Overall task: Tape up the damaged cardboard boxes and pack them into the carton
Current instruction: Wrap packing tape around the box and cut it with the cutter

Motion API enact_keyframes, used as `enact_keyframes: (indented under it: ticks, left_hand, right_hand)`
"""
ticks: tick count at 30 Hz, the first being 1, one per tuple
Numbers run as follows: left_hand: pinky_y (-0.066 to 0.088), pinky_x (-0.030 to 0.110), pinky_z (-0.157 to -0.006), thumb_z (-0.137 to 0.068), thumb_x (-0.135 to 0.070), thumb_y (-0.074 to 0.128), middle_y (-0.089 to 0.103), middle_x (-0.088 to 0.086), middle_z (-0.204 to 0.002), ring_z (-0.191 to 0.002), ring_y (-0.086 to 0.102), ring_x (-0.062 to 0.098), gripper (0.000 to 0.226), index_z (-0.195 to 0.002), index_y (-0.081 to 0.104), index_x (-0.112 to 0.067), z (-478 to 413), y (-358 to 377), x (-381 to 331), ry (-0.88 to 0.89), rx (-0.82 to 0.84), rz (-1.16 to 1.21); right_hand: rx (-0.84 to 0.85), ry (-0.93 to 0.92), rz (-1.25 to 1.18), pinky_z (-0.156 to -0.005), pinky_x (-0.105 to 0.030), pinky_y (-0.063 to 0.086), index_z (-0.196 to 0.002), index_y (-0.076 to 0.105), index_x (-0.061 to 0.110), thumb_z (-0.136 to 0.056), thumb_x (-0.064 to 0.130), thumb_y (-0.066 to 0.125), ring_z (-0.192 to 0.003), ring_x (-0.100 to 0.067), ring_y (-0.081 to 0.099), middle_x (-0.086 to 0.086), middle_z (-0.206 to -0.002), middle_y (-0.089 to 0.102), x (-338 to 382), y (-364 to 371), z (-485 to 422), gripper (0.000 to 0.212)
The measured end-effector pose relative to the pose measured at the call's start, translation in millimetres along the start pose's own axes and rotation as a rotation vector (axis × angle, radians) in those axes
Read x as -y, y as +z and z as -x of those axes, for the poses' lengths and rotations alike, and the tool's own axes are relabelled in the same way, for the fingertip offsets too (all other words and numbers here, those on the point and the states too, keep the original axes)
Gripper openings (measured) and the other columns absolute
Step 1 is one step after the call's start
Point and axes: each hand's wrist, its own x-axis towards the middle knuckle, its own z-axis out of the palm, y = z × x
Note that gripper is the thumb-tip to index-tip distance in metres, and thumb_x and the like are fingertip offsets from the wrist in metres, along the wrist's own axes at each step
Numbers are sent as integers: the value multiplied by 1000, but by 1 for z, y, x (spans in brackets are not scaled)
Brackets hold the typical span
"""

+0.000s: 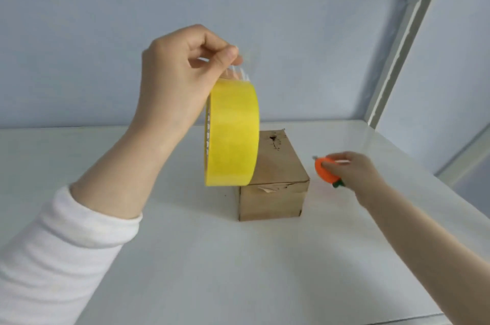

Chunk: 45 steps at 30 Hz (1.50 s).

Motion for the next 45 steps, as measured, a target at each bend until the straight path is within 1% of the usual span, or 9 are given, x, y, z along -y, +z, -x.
enact_keyframes:
  ticks: [8, 13, 16, 20, 25, 30, 35, 40, 45]
  left_hand:
    - [54, 30, -72, -84, -25, 62, 73, -6, -88, -81, 71, 22, 18, -68, 62, -33, -3, 15, 8, -90, -18, 75]
    - [55, 34, -75, -83, -26, 62, 71, -2, -87, -82, 71, 24, 17, -68, 62, -34, -4, 20, 10, -107, -88, 63]
    - [55, 30, -73, -88, -18, 61, 69, 1, -87, -74, 72, 13, 16, -74, 59, -25, -5, 23, 8, -114, -117, 63]
    - [55, 35, -79, -86, -18, 61, 69, 6, -89, -88, 69, 26, 13, -74, 59, -23, -9, 26, 4, -143, -158, 35]
    - [50, 36, -87, -85, -22, 63, 69, 0, -85, -87, 64, 12, 11, -79, 63, -13, -16, 58, 6, -170, -214, -29]
    - [51, 43, -85, -83, -20, 66, 63, -1, -75, -77, 57, 17, 20, -65, 58, -22, -38, 81, 25, -367, -171, 112]
    - [56, 34, -59, -85, -12, 64, 66, 13, -88, -64, 61, 27, 21, -65, 59, -16, -50, 98, 55, -620, -5, 190]
    - [58, 34, -55, -88, -3, 56, 63, 14, -82, -53, 60, 25, 26, -65, 56, -15, -39, 110, 89, -783, 69, 204]
    - [56, 26, -49, -87, -4, 58, 64, 12, -81, -52, 61, 21, 22, -68, 57, -15, -34, 116, 108, -828, 128, 244]
  right_hand:
    - [-41, -275, 825, -91, -33, 36, -124, 60, 23, -90, 50, 51, -124, -25, 36, 0, -133, 51, -26, -4, -6, 44]
    - [97, -826, 404, -103, -33, 35, -123, 58, 35, -78, 69, 45, -136, -14, 24, 12, -142, 42, 11, 3, 39, 58]
    - [340, -1059, 566, -105, -33, 35, -127, 57, 30, -84, 42, 63, -139, -15, 29, 7, -145, 41, 15, 14, 49, 45]
    - [533, -941, 558, -104, -20, 34, -127, 52, 37, -89, 21, 62, -137, 1, 29, 22, -140, 39, 22, -6, 31, 43]
    - [601, -978, 137, -98, -6, 30, -121, 47, 47, -74, 51, 70, -124, 10, 41, 35, -125, 51, 50, -15, 45, 52]
    - [505, -781, -221, -76, -16, 45, -95, 58, 26, -78, 34, 58, -84, 1, 59, 16, -87, 66, 67, 3, 52, 18]
    - [284, -573, -382, -70, -22, 51, -89, 64, 13, -90, 53, 45, -77, -9, 61, -9, -84, 68, 85, 13, 43, 45]
    - [213, -343, -327, -68, -23, 54, -72, 63, 24, -91, 54, 43, -74, -10, 66, 8, -71, 69, 98, 25, 26, 41]
    - [210, -396, -360, -60, -9, 48, -88, 64, 36, -79, 59, 58, -77, 8, 65, 21, -82, 70, 81, 30, 29, 25]
